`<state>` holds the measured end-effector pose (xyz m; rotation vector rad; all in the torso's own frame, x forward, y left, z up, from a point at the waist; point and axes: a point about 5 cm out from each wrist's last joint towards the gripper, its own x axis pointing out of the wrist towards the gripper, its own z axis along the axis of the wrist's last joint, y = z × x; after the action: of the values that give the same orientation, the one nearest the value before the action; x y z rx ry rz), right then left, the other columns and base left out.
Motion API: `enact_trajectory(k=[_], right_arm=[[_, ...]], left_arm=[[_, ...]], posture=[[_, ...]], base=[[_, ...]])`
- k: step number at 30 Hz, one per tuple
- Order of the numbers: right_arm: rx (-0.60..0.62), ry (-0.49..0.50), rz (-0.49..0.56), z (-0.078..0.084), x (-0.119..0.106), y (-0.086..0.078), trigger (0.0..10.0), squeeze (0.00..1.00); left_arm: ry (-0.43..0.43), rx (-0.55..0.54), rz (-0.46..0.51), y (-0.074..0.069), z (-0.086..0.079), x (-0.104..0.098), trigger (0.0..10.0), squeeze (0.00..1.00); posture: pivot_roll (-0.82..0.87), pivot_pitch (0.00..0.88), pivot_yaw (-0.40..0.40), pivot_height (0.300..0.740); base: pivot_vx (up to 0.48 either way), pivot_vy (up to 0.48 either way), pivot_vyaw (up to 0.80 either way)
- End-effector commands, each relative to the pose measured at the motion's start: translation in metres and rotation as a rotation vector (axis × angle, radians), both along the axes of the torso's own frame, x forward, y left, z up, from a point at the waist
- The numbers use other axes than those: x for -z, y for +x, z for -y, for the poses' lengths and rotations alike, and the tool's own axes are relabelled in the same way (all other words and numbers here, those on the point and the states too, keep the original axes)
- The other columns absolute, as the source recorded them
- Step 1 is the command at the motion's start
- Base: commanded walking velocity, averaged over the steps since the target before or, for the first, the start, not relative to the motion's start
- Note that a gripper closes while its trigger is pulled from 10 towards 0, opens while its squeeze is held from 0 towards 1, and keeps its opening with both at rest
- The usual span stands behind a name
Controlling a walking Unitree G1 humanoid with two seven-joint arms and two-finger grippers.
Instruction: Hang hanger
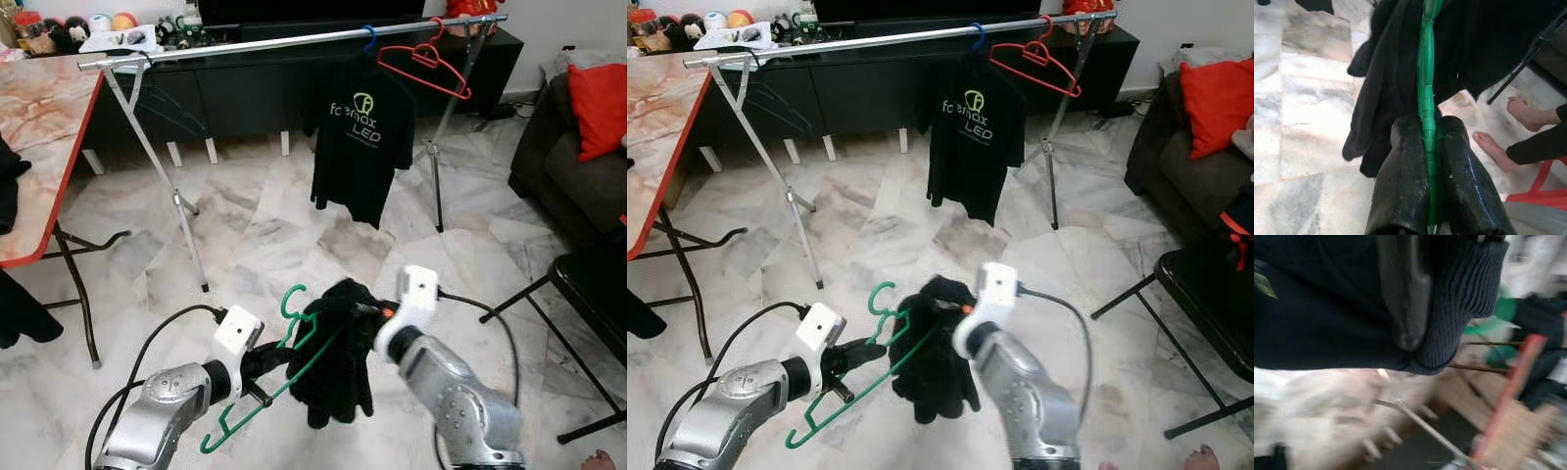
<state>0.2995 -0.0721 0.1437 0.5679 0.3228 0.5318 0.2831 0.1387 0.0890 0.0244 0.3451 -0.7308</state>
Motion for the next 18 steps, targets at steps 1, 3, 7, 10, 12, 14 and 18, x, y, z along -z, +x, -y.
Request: enact_trajectory(k=[1, 3, 7, 10, 12, 14, 18], right_arm=[[-0.028, 0.032, 0.055, -0.006, -0.017, -0.002, 10.0, 0.00], [-0.033, 0.018, 0.061, -0.006, -0.016, -0.002, 10.0, 0.00], [0.070, -0.109, 0.020, 0.016, 0.004, 0.006, 10.0, 0.00], [0.245, -0.155, -0.077, 0.043, 0.023, 0.016, 10.0, 0.00], [0.309, -0.188, -0.119, 0.055, 0.031, 0.017, 10.0, 0.00], [0.364, -0.209, -0.160, 0.066, 0.040, 0.017, 10.0, 0.00], [0.399, -0.218, -0.183, 0.072, 0.045, 0.016, 10.0, 0.00]], left_arm=[[0.006, -0.015, 0.005, 0.001, -0.003, 0.000, 10.0, 0.00], [0.005, -0.013, 0.005, 0.001, -0.003, 0.000, 10.0, 0.00], [0.005, -0.016, 0.006, 0.001, -0.003, 0.000, 10.0, 0.00], [0.008, -0.021, 0.009, 0.001, -0.004, 0.000, 10.0, 0.00], [0.010, -0.026, 0.013, 0.002, -0.005, 0.000, 10.0, 0.00], [0.012, -0.035, 0.019, 0.003, -0.006, 0.000, 10.0, 0.00], [0.008, -0.045, 0.027, 0.004, -0.007, -0.001, 10.0, 0.00]], posture=[[0.01, 0.141, 0.002, 0.721], [0.01, 0.139, 0.001, 0.721], [0.01, 0.137, 0.001, 0.721], [0.01, 0.135, 0.000, 0.721], [0.01, 0.133, 0.000, 0.721], [0.01, 0.133, 0.000, 0.721], [0.01, 0.132, 0.000, 0.721]], base=[[0.000, 0.000, 0.00], [0.000, 0.000, 0.00], [0.000, 0.000, 0.00], [0.000, 0.000, 0.00], [0.000, 0.000, 0.00], [0.000, 0.000, 0.00], [0.000, 0.000, 0.00]])
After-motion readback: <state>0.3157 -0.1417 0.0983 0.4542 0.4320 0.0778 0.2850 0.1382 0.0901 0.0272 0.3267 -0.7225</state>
